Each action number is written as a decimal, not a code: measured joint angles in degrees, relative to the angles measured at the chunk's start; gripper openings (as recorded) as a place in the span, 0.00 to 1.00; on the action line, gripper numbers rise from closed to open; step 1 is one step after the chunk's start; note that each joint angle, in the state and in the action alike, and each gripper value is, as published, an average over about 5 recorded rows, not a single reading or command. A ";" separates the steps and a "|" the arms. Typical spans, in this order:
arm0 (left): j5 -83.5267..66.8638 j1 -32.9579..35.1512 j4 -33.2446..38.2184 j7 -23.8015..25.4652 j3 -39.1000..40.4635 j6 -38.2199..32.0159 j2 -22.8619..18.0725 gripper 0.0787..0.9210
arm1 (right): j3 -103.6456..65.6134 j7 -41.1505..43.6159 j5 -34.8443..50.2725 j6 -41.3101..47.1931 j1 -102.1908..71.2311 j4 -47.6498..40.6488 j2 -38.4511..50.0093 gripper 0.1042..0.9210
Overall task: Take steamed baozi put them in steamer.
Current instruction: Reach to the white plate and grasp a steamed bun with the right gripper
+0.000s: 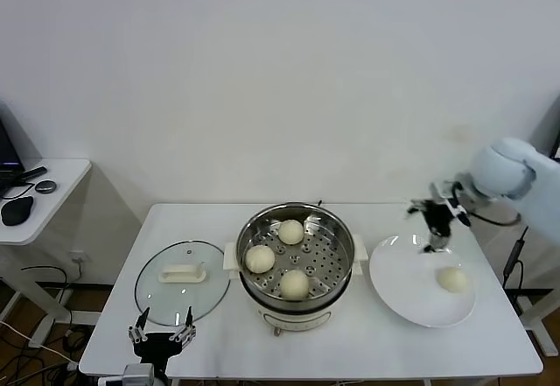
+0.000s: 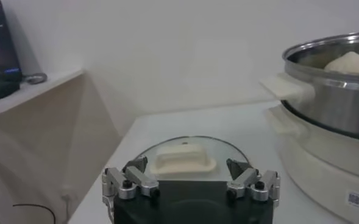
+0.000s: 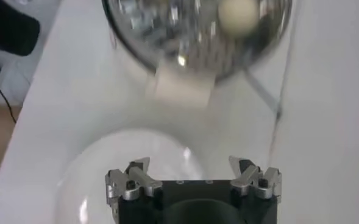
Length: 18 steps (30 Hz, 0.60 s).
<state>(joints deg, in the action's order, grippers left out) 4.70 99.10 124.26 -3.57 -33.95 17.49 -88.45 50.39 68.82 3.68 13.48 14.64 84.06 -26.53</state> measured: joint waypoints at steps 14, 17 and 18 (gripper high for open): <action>-0.19 -0.20 -2.25 0.27 -1.30 0.33 0.05 0.88 | -15.87 4.91 -11.61 -5.89 -16.17 -18.08 -4.81 0.88; -0.19 -0.36 -2.76 0.28 -1.35 0.39 0.16 0.88 | -17.81 5.12 -13.76 -7.47 -18.27 -20.97 -6.40 0.88; -0.19 -0.38 -2.91 0.29 -1.36 0.39 0.21 0.88 | -18.40 5.13 -14.42 -7.93 -18.88 -21.87 -6.95 0.88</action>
<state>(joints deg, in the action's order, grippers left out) 4.50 98.72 121.35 -3.28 -35.31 17.88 -88.25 31.98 73.95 -10.74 5.55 -4.24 62.19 -33.48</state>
